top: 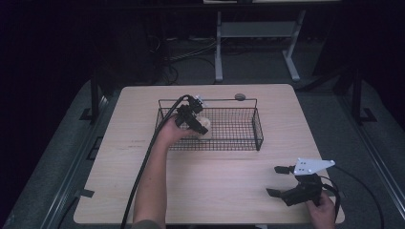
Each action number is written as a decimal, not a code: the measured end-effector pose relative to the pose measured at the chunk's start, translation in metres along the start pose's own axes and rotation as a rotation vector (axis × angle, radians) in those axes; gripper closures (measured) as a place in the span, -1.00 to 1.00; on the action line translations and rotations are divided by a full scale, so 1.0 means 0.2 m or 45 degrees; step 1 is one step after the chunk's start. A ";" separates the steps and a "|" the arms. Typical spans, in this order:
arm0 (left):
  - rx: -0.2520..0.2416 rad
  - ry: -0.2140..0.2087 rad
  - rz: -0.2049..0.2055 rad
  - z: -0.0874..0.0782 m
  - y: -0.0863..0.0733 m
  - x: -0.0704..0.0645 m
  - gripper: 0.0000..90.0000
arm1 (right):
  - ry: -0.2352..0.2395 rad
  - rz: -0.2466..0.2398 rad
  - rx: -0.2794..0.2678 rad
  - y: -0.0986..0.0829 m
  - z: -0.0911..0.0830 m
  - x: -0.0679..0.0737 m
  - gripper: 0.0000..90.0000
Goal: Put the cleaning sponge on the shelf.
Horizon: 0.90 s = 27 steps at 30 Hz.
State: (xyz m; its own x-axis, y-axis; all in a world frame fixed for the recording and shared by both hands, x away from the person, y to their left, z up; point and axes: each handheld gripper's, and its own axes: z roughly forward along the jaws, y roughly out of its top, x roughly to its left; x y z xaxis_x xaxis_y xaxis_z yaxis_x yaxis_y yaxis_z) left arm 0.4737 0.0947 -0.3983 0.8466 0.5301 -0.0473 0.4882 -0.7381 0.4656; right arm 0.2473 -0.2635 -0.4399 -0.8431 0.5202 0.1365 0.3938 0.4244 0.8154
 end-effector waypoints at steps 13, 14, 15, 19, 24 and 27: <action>-0.028 -0.004 0.010 -0.05 -0.02 0.00 -0.49 | -0.004 -0.004 0.002 0.00 0.00 0.00 -0.69; -0.027 -0.004 0.012 -0.06 -0.02 0.00 -0.49 | -0.005 -0.004 0.003 0.00 0.00 0.00 -0.69; -0.036 -0.001 0.007 -0.06 -0.02 0.00 -0.49 | -0.003 -0.003 0.003 0.00 0.00 0.00 -0.69; -0.051 0.013 0.008 -0.10 -0.04 0.00 -0.50 | -0.003 -0.003 0.003 0.00 0.00 0.00 -0.69; -0.062 0.029 -0.003 -0.14 -0.05 0.00 -0.53 | -0.005 -0.003 0.005 0.00 0.00 0.00 -0.69; -0.066 0.028 0.001 -0.16 -0.06 0.00 -0.53 | -0.005 -0.005 0.006 0.00 0.00 0.00 -0.69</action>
State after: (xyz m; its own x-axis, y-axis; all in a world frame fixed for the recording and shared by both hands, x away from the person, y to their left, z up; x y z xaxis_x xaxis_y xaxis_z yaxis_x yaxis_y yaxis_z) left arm 0.4613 0.1168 -0.3758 0.8418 0.5390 -0.0280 0.4755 -0.7162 0.5107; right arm 0.2471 -0.2631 -0.4398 -0.8435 0.5210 0.1309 0.3919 0.4300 0.8134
